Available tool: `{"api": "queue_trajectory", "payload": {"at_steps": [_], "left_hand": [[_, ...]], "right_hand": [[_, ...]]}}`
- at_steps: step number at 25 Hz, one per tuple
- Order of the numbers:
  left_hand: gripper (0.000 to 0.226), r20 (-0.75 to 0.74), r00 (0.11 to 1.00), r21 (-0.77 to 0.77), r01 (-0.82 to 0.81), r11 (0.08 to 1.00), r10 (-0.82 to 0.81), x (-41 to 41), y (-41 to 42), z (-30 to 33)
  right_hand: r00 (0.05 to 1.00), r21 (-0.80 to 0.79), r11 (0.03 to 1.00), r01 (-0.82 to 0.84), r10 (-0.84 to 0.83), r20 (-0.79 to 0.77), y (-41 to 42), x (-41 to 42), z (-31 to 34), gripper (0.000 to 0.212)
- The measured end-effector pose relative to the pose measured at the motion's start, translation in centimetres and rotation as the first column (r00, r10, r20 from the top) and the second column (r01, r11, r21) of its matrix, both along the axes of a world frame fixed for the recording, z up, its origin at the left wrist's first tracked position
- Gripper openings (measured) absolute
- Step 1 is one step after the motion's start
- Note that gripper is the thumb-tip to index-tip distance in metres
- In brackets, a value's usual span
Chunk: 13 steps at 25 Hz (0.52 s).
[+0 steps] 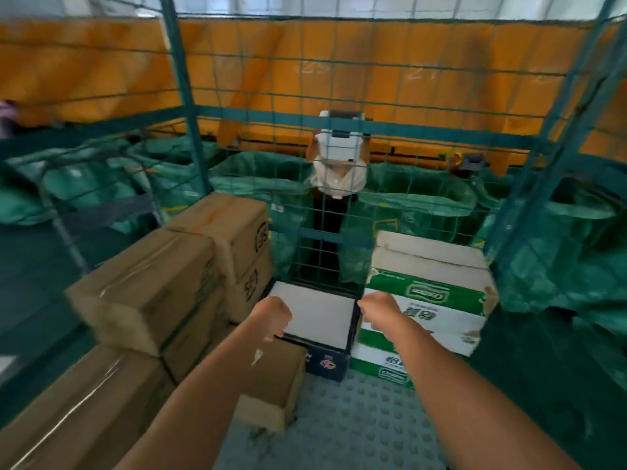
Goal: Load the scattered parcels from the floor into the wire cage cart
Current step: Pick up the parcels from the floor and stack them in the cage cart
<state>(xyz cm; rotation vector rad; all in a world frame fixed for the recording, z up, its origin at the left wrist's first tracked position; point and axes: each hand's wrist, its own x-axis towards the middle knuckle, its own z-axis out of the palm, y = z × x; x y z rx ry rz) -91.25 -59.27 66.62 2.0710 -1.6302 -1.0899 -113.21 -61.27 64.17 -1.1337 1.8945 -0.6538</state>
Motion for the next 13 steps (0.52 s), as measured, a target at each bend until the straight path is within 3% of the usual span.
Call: {"api": "queue_trajectory", "payload": {"at_steps": [7, 13], "left_hand": [[0.016, 0.061, 0.905, -0.02, -0.421, 0.907, 0.422, 6.5, 16.1, -1.6], [0.021, 0.069, 0.687, 0.102, -0.726, 0.68, 0.723, 10.3, 34.9, -3.9]], "right_hand": [[0.902, -0.034, 0.912, -0.409, 0.41, 0.135, 5.8, 9.8, -1.4, 0.005], [0.672, -0.054, 0.697, -0.715, 0.707, 0.218, 17.0, 19.3, -4.0, 0.01]]}}
